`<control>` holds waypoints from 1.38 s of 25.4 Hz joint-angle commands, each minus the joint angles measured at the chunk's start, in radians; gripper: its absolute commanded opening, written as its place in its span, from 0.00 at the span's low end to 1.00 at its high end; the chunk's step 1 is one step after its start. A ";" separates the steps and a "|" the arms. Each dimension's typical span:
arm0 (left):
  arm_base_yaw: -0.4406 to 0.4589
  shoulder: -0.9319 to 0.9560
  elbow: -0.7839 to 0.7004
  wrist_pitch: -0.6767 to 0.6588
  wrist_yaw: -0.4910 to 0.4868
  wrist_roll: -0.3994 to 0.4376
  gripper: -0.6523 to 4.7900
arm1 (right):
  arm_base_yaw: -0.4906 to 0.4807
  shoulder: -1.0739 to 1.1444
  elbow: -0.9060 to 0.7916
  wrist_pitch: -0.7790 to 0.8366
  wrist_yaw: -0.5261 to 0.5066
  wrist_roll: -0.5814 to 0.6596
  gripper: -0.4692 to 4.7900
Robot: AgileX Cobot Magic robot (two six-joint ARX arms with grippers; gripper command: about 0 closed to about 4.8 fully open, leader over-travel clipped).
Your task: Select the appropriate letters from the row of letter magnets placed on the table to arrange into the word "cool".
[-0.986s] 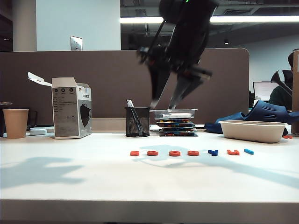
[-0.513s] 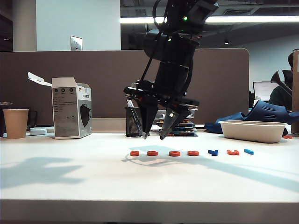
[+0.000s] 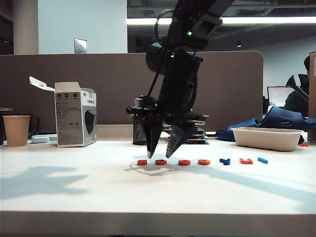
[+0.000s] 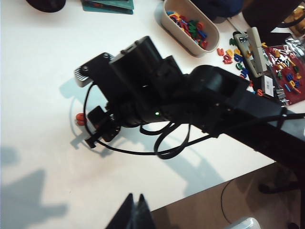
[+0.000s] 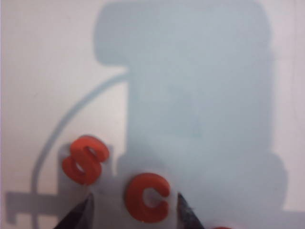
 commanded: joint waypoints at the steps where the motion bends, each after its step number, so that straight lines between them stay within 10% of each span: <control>1: -0.001 -0.004 0.004 0.012 -0.003 0.005 0.11 | 0.005 0.015 0.003 0.008 0.013 0.001 0.50; 35: -0.001 -0.004 0.004 0.012 -0.003 0.005 0.11 | 0.019 0.027 0.003 -0.007 0.050 -0.008 0.36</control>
